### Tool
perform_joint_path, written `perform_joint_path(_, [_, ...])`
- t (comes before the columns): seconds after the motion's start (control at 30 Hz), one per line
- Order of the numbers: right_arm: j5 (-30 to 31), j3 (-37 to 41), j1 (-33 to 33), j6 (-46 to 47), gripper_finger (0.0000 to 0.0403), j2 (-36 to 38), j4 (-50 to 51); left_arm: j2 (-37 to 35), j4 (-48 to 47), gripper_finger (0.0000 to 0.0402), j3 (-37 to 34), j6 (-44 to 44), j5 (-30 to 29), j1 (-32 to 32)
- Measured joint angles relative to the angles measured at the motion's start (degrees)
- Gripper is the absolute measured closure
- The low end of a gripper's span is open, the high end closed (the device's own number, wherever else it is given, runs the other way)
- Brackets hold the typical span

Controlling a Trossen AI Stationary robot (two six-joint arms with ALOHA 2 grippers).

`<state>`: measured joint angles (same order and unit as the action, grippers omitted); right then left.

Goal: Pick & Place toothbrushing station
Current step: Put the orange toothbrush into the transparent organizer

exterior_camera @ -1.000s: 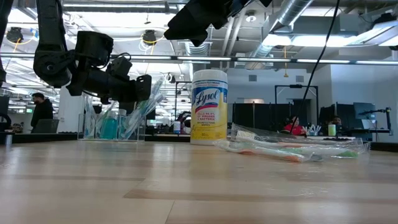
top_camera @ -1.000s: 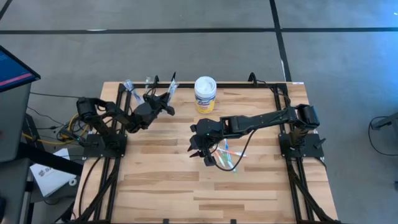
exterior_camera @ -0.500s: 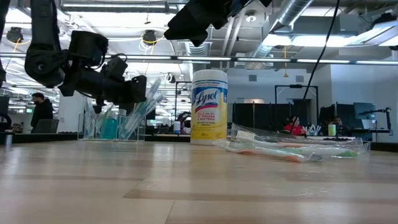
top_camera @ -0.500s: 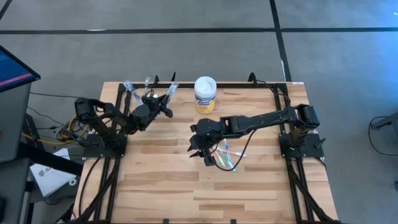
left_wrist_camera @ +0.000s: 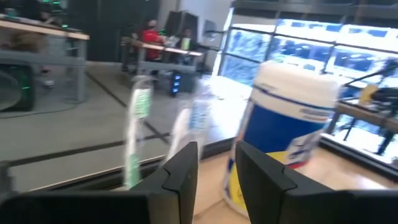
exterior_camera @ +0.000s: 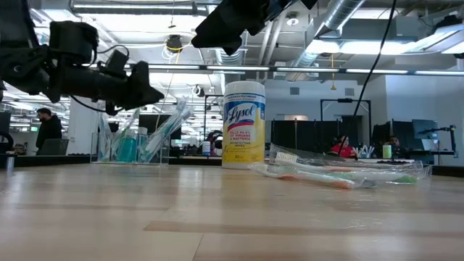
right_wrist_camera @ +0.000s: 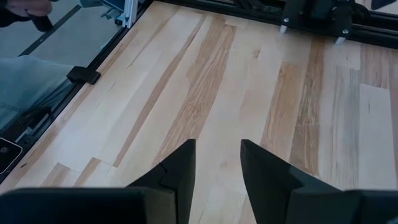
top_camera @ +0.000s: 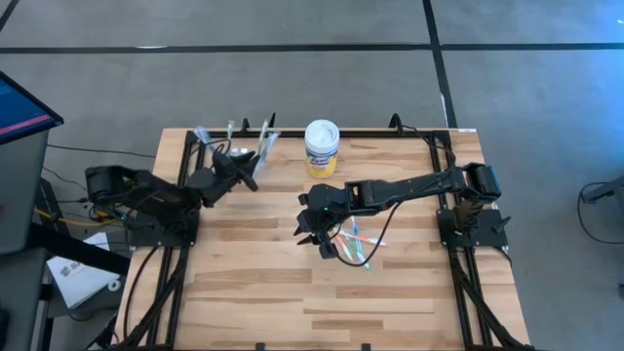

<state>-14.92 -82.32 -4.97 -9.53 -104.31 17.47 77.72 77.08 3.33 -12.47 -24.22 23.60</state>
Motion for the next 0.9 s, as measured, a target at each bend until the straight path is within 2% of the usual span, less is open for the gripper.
perform_joint_path(0.4, [0.0, 0.7, 0.3, 5.0, 0.0285, 0.0, 2.0, -2.7, -0.2, 0.0302, -0.6, 0.0, 2.2, -6.6])
perform_joint_path(0.73, [0.1, 8.8, 3.0, 13.1, 0.0285, 0.0, 3.5, -2.7, -0.1, 0.0302, -0.6, 0.0, 10.6, -14.8])
perform_joint_path(0.9, [3.1, 10.9, 4.8, 16.5, 0.0285, 0.0, 6.6, -2.7, -0.1, 0.0302, -0.6, 0.0, 11.1, -19.8])
